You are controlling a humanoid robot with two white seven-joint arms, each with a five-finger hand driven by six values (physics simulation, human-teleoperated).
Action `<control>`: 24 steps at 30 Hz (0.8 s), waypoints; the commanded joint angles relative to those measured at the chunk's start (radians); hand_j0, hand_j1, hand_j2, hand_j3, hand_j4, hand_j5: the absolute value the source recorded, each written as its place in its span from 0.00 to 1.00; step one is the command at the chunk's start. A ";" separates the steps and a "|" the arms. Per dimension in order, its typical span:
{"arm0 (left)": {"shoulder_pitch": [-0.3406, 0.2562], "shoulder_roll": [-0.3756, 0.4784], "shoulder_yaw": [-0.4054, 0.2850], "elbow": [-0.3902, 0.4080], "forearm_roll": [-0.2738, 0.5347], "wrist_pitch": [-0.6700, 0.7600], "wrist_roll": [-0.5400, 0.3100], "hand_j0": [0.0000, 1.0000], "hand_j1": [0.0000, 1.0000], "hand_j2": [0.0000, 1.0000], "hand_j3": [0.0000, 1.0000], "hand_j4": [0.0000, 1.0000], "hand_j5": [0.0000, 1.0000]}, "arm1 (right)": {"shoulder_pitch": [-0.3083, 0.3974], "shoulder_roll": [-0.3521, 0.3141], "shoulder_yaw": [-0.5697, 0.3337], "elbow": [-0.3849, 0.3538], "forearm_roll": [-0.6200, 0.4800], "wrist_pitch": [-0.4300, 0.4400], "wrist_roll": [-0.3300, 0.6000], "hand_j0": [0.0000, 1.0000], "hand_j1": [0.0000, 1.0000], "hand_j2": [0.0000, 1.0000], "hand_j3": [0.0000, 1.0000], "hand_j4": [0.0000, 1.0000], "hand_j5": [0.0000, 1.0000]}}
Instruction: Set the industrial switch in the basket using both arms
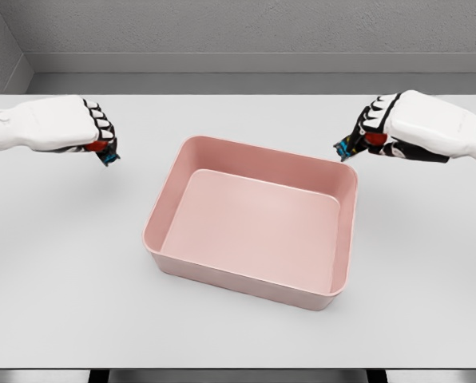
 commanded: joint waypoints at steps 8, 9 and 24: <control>0.000 -0.033 0.030 -0.003 0.010 0.000 0.008 0.51 0.51 0.51 0.51 0.51 0.51 | 0.006 0.031 0.060 -0.022 -0.007 0.002 -0.005 0.49 0.49 0.49 0.49 0.49 0.49; 0.000 -0.035 0.030 -0.003 0.010 0.000 0.008 0.51 0.51 0.51 0.51 0.51 0.51 | 0.006 0.031 0.074 -0.023 -0.007 0.002 -0.003 0.49 0.49 0.49 0.49 0.49 0.49; 0.002 -0.099 0.053 -0.018 0.008 0.000 0.008 0.51 0.51 0.51 0.51 0.51 0.51 | 0.025 0.051 0.118 -0.028 -0.007 0.002 0.006 0.49 0.49 0.49 0.49 0.49 0.49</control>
